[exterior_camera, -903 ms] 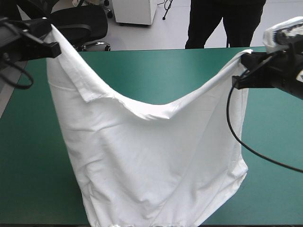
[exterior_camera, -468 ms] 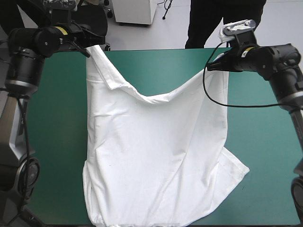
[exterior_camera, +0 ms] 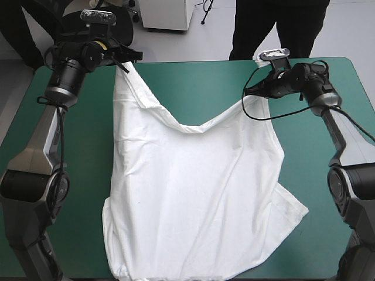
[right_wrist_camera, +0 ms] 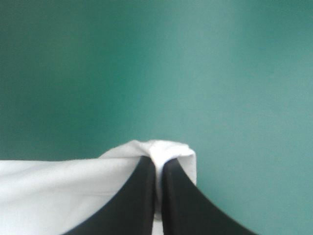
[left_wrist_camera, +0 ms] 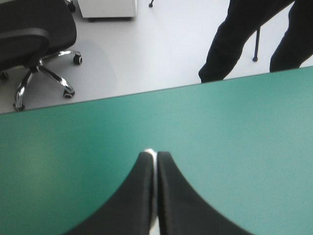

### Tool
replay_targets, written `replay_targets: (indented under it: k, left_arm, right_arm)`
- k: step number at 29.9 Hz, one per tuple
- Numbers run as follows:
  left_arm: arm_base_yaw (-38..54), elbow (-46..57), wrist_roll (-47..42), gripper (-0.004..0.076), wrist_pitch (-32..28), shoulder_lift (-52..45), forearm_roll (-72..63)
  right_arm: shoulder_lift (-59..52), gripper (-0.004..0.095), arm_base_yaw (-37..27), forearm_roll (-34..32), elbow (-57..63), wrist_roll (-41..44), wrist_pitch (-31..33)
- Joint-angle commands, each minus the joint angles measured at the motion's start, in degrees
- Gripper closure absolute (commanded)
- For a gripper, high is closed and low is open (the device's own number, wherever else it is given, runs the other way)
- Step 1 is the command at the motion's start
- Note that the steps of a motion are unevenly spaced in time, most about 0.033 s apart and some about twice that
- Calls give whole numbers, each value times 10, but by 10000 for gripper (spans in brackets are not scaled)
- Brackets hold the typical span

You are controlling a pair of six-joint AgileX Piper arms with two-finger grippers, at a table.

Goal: Fold the cloth

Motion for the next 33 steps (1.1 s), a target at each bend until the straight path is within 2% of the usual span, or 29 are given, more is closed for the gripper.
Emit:
replay_targets:
  k: [1,5,7,9,10,13,15,17,18,22,24,28,30,33]
  left_arm:
    - [7,-14,-9,741,-45,-9,-22]
    - [8,-14,-8,740,-25,14,-49]
    - [8,-14,-8,726,1,23,-52]
    - [8,-14,-8,679,25,31,-65]
    - [8,-14,-5,637,32,34,-76]
    - [8,-14,40,468,41,35,-116]
    - [8,-14,61,329,46,32,-133]
    - [9,-14,64,223,59,23,-135]
    - [9,-14,64,196,71,16,-130]
    - [7,-14,64,191,120,-27,-128]
    - [7,-14,62,191,171,-55,-128]
    - [7,-9,38,191,281,-102,-121]
    - [7,6,26,191,306,-132,-102]
    - [7,46,16,191,307,-182,-72]
  right_arm:
    - [-9,925,-11,48,-35,-26,-27]
    - [14,879,-12,55,-36,-41,-22]
    - [21,778,-12,61,-36,-56,-19]
    - [24,633,-12,68,-37,-66,-21]
    - [24,520,-14,84,-37,-79,-21]
    - [22,291,-27,145,-45,-129,-19]
    - [21,229,-40,174,-57,-152,-1]
    - [15,235,-57,200,-74,-176,35]
    - [9,237,-67,209,-81,-182,54]
    - [-28,237,-99,226,-88,-190,121]
    - [-52,236,-108,219,-88,-190,150]
    - [-107,237,-114,193,-71,-190,165]
    - [-133,237,-114,186,-59,-187,167]
    - [-175,237,-114,175,-31,-186,169]
